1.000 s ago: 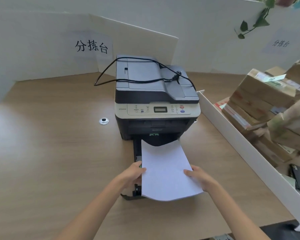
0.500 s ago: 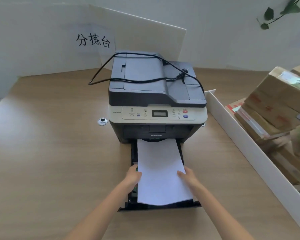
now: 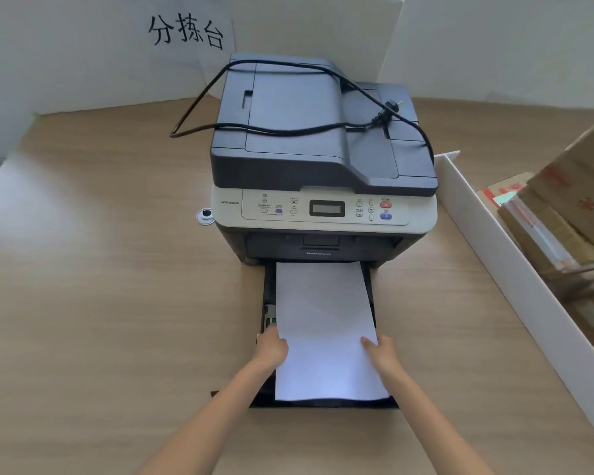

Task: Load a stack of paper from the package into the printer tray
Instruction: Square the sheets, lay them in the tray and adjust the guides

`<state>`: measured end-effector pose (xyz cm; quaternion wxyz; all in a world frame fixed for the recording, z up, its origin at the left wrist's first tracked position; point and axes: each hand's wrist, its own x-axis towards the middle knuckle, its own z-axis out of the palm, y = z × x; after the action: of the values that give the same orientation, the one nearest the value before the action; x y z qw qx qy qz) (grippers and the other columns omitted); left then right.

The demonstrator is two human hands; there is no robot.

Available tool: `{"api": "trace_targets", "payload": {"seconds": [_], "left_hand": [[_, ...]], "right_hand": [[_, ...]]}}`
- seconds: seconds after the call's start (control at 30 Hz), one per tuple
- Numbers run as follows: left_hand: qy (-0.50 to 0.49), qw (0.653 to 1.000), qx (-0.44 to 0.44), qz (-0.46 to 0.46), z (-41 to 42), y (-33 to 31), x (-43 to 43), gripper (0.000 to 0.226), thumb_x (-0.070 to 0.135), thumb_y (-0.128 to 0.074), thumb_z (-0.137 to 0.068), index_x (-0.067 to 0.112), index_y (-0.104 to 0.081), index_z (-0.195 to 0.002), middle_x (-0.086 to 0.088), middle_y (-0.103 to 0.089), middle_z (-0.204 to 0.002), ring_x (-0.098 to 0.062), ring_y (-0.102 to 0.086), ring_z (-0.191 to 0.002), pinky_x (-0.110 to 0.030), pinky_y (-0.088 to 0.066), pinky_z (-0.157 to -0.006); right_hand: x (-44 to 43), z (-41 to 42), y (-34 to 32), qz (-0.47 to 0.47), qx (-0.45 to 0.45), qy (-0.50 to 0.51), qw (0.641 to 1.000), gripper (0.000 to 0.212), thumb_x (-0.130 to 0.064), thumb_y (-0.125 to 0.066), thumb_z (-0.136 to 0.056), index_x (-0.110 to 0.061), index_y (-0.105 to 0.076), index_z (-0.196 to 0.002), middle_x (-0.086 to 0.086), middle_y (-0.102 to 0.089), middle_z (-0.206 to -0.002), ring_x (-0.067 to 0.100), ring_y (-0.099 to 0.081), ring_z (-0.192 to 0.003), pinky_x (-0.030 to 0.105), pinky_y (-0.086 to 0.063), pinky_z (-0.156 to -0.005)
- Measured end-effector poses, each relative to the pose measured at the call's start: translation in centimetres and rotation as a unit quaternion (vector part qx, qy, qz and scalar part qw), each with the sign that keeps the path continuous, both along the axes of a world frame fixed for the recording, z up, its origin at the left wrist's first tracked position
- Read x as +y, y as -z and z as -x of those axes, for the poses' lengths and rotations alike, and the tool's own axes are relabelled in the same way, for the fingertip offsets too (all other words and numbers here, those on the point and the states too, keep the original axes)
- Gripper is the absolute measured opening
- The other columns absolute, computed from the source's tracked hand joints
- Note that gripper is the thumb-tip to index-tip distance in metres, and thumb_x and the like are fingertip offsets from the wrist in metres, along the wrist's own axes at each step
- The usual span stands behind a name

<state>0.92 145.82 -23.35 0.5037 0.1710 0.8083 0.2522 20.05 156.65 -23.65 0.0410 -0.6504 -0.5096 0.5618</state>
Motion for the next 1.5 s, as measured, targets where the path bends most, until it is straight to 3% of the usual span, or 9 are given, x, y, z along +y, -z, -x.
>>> {"api": "trace_targets", "payload": {"seconds": [0.17,0.3,0.53,0.8,0.93,1.03,1.1,1.27,1.5], "left_hand": [[0.026,1.0,0.004,0.016,0.0,0.3,-0.1,0.042,-0.001,-0.034,-0.094,0.006,-0.04,-0.134,-0.014,-0.055,-0.127,-0.021,-0.051,-0.093,-0.025,-0.044,-0.079],[0.021,1.0,0.016,0.006,-0.7,0.7,-1.3,0.042,-0.002,-0.034,-0.094,0.007,-0.036,-0.135,-0.006,-0.053,-0.103,-0.02,-0.052,-0.081,-0.024,-0.043,-0.07],[-0.005,1.0,0.011,-0.019,-1.0,0.9,-2.6,0.037,0.001,-0.037,-0.096,0.012,-0.045,-0.13,0.0,-0.055,-0.094,-0.011,-0.05,-0.067,-0.018,-0.042,-0.057],[-0.005,0.997,0.026,-0.068,0.4,0.3,-1.1,0.036,0.005,-0.04,-0.098,0.015,-0.048,-0.132,-0.002,-0.058,-0.101,-0.009,-0.051,-0.067,-0.015,-0.041,-0.055],[-0.024,0.997,0.038,-0.069,0.5,0.5,-0.8,0.038,0.005,-0.04,-0.098,0.017,-0.047,-0.133,-0.005,-0.06,-0.097,-0.014,-0.046,-0.056,-0.02,-0.04,-0.05],[-0.033,0.996,0.062,-0.058,0.2,0.6,-0.9,0.042,0.007,-0.038,-0.099,0.015,-0.04,-0.14,-0.016,-0.059,-0.119,-0.025,-0.059,-0.075,-0.027,-0.044,-0.066],[-0.036,0.994,0.075,-0.065,0.1,0.8,-1.1,0.042,0.007,-0.038,-0.099,0.014,-0.04,-0.14,-0.02,-0.057,-0.126,-0.021,-0.057,-0.075,-0.027,-0.043,-0.069],[-0.022,0.992,0.087,-0.092,0.1,1.1,-1.0,0.035,0.005,-0.04,-0.097,0.012,-0.05,-0.13,-0.014,-0.064,-0.106,-0.016,-0.052,-0.069,-0.028,-0.044,-0.067],[-0.012,0.991,0.097,-0.087,0.5,1.3,-0.3,0.036,0.004,-0.039,-0.097,0.008,-0.046,-0.132,-0.019,-0.063,-0.101,-0.015,-0.047,-0.059,-0.021,-0.039,-0.051]], "right_hand": [[-0.2,-0.5,-0.1,-0.018,-0.001,-0.035,0.999,0.033,-0.012,-0.043,-0.098,-0.006,-0.05,-0.129,0.008,-0.059,-0.124,0.02,-0.052,-0.102,0.029,-0.04,-0.09],[-1.4,-1.0,-0.2,-0.028,0.015,-0.044,0.999,0.034,-0.009,-0.042,-0.098,-0.007,-0.051,-0.13,0.007,-0.06,-0.124,0.025,-0.055,-0.114,0.033,-0.042,-0.099],[-2.5,-1.8,-0.4,-0.031,0.054,-0.024,0.998,0.03,-0.009,-0.044,-0.098,-0.011,-0.054,-0.126,-0.001,-0.061,-0.117,0.018,-0.054,-0.11,0.028,-0.038,-0.094],[-1.3,-1.1,-0.3,-0.014,0.06,0.019,0.998,0.032,-0.015,-0.046,-0.098,-0.01,-0.051,-0.129,-0.002,-0.054,-0.121,0.013,-0.046,-0.112,0.028,-0.032,-0.097],[-1.4,-0.1,0.1,-0.023,0.068,0.031,0.997,0.027,-0.01,-0.045,-0.097,-0.009,-0.055,-0.123,0.006,-0.06,-0.122,0.02,-0.055,-0.109,0.031,-0.04,-0.096],[-1.4,0.9,0.0,-0.045,0.064,0.026,0.997,0.031,-0.008,-0.044,-0.098,-0.008,-0.054,-0.127,0.007,-0.061,-0.123,0.021,-0.056,-0.11,0.029,-0.041,-0.095],[-1.4,1.4,0.0,-0.057,0.052,0.017,0.997,0.035,-0.009,-0.044,-0.098,-0.006,-0.048,-0.133,0.009,-0.058,-0.131,0.023,-0.052,-0.119,0.031,-0.039,-0.103],[-1.5,1.7,0.4,-0.084,0.031,0.029,0.996,0.04,-0.01,-0.044,-0.098,-0.003,-0.042,-0.138,0.012,-0.052,-0.139,0.027,-0.046,-0.13,0.032,-0.033,-0.108],[-0.8,2.1,0.6,-0.062,0.03,0.037,0.997,0.041,-0.013,-0.044,-0.098,-0.006,-0.042,-0.139,0.01,-0.052,-0.14,0.027,-0.045,-0.131,0.036,-0.034,-0.111]]}}
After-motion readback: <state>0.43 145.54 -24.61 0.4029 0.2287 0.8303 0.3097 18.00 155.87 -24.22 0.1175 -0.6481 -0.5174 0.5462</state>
